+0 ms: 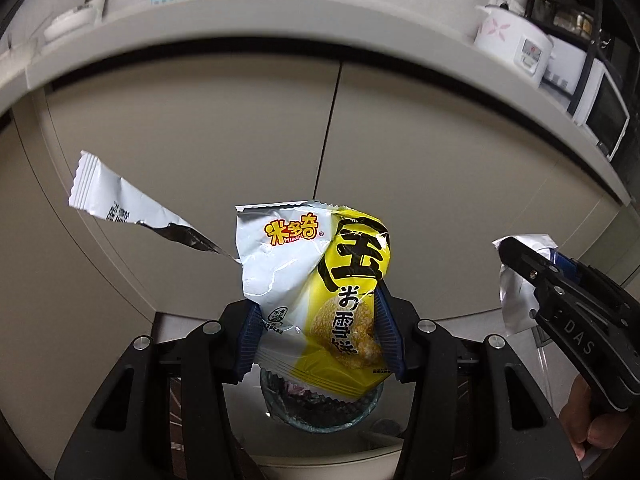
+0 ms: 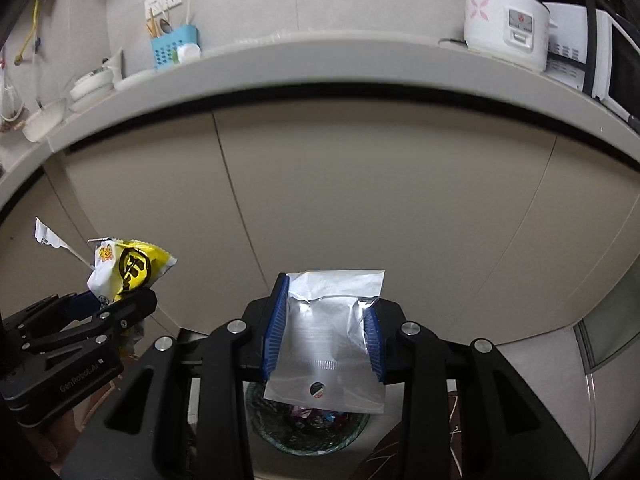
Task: Collect trash
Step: 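Carry the snack bag and plastic bag down over the wastebasket with both tools, then open the left tool dropping the snack bag while the right tool lowers the plastic bag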
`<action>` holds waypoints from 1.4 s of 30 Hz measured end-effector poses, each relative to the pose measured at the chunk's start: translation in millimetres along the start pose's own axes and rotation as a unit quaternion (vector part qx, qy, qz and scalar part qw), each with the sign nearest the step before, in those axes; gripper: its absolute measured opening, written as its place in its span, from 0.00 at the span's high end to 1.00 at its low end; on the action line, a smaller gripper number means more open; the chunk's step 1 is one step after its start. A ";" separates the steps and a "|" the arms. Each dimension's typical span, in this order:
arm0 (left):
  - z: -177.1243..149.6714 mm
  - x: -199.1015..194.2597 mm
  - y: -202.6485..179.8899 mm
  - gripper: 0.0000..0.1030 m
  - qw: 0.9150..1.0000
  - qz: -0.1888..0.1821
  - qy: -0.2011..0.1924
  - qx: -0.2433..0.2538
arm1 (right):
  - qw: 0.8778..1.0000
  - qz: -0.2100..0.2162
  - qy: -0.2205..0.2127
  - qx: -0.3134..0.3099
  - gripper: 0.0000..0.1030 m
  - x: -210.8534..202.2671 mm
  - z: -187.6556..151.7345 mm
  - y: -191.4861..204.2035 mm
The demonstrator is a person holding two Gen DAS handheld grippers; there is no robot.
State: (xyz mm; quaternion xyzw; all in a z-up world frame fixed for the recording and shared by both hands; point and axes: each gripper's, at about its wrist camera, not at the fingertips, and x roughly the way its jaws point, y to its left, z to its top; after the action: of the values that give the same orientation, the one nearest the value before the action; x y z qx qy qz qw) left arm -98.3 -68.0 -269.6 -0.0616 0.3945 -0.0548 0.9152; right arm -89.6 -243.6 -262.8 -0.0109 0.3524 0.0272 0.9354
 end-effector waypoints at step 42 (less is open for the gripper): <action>-114.8 236.7 6.2 0.47 0.981 -0.009 0.193 0.027 | 0.982 -0.049 0.175 0.056 0.67 200.0 -111.7 -26.8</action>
State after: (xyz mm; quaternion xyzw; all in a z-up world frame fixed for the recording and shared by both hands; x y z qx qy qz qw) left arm -20.0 -105.1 -518.1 -0.0281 0.5614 -0.0844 0.8227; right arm -11.6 -266.1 -478.7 0.0202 0.5105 -0.0406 0.8587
